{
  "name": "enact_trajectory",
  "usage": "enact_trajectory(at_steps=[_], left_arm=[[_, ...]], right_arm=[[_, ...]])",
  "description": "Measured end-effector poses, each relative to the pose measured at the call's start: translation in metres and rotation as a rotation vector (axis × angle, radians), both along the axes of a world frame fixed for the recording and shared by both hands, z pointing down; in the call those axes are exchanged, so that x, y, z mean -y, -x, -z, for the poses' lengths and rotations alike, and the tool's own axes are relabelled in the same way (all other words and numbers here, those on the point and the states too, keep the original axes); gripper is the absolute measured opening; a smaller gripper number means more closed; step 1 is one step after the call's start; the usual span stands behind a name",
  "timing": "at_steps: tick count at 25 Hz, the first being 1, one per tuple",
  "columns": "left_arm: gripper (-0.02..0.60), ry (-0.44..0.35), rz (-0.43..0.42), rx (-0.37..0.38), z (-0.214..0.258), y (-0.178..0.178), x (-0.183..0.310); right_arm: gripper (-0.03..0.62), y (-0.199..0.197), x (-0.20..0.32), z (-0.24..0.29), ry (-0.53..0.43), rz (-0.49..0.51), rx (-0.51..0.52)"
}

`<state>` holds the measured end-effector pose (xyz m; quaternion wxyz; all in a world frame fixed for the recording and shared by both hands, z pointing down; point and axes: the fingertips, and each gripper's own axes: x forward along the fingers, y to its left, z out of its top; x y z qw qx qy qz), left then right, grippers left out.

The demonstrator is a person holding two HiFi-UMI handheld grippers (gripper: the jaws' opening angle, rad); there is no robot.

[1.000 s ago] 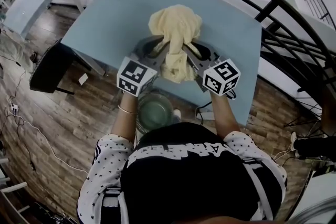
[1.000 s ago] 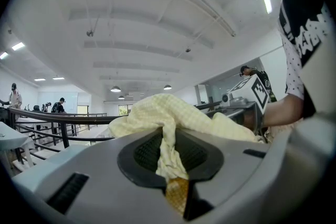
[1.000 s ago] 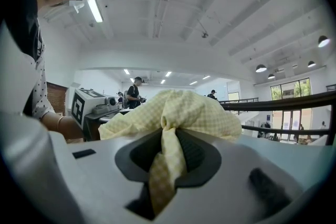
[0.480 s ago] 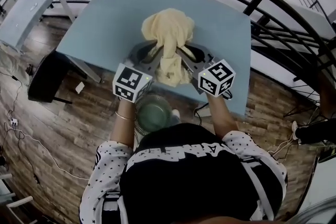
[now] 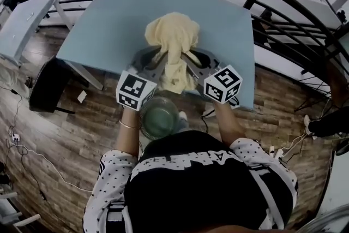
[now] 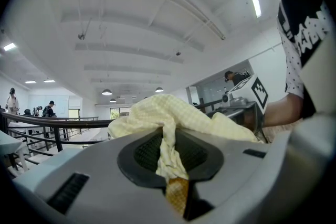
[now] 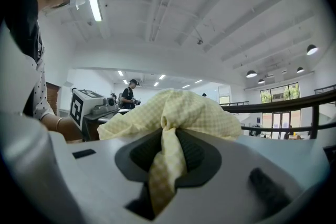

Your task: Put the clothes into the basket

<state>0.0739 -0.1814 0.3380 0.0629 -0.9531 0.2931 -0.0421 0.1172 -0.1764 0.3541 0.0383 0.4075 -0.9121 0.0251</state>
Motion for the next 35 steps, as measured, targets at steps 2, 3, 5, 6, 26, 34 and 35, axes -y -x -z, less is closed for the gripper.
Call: enact_trajectory(at_steps=[2, 3, 5, 6, 26, 34, 35], left_arm=[[0.075, -0.001, -0.007, 0.001, 0.000, 0.000, -0.007], [0.075, -0.001, -0.011, -0.001, 0.000, 0.000, -0.010], [0.075, -0.004, -0.023, -0.001, 0.000, -0.006, -0.022], [0.075, -0.007, -0.030, 0.002, 0.001, -0.013, -0.029], [0.075, -0.008, -0.077, -0.013, 0.011, -0.040, -0.052], [0.075, 0.004, -0.108, -0.030, 0.008, -0.052, -0.053], [0.075, 0.004, -0.110, -0.029, 0.008, -0.053, -0.054]], right_arm=[[0.078, 0.001, -0.006, -0.001, -0.003, -0.007, 0.002], [0.078, 0.000, -0.011, -0.001, -0.006, -0.012, 0.003], [0.078, -0.006, -0.023, -0.001, -0.012, -0.025, 0.007], [0.078, -0.012, -0.030, 0.000, -0.013, -0.032, 0.009], [0.078, -0.039, -0.055, 0.011, -0.005, -0.071, -0.013], [0.078, -0.051, -0.057, 0.008, 0.005, -0.108, -0.023], [0.078, -0.052, -0.058, 0.008, 0.005, -0.110, -0.022]])
